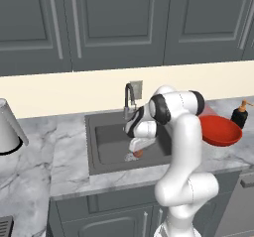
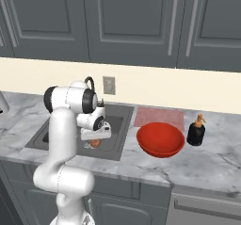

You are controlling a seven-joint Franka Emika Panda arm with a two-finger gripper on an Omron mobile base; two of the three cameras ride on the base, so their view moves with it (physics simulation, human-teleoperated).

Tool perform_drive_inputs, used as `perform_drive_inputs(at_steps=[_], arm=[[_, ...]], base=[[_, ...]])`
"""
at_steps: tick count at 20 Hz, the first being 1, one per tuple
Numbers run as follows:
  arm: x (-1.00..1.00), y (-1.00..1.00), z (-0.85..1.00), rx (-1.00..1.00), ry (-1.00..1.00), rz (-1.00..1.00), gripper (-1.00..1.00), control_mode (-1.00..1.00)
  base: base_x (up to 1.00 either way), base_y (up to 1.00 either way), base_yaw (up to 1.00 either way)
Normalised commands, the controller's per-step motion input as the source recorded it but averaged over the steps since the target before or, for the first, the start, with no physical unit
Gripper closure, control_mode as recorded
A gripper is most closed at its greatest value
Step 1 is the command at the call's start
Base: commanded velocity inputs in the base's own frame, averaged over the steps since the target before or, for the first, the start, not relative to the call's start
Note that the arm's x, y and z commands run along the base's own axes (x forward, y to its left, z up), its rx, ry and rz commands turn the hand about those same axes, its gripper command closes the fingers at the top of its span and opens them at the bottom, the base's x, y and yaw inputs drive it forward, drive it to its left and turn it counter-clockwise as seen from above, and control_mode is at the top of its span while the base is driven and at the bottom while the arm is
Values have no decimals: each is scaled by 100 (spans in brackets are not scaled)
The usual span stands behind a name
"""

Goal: Pick the onion from the sink and place it in the bowl. Then pick the bowl and place it in the microwave. Then close the microwave door and press the start button.

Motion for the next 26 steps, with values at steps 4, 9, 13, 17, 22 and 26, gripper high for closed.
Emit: perform_drive_inputs(at_steps=[4, 9, 13, 17, 22, 26], arm=[[55, 1, -28, 0, 0, 0, -100, -100], [45, 0, -37, 1, 0, 0, -100, -100], [5, 0, -38, 3, 0, 0, -100, -100], [-14, 0, -17, 5, 0, 0, -100, -100], [-44, -3, 8, 6, -3, -3, 100, -100], [-34, -17, 65, 6, -10, -2, 100, -100]], base=[[0, 0, 0], [0, 0, 0], [0, 0, 0], [0, 0, 0], [0, 0, 0], [0, 0, 0]])
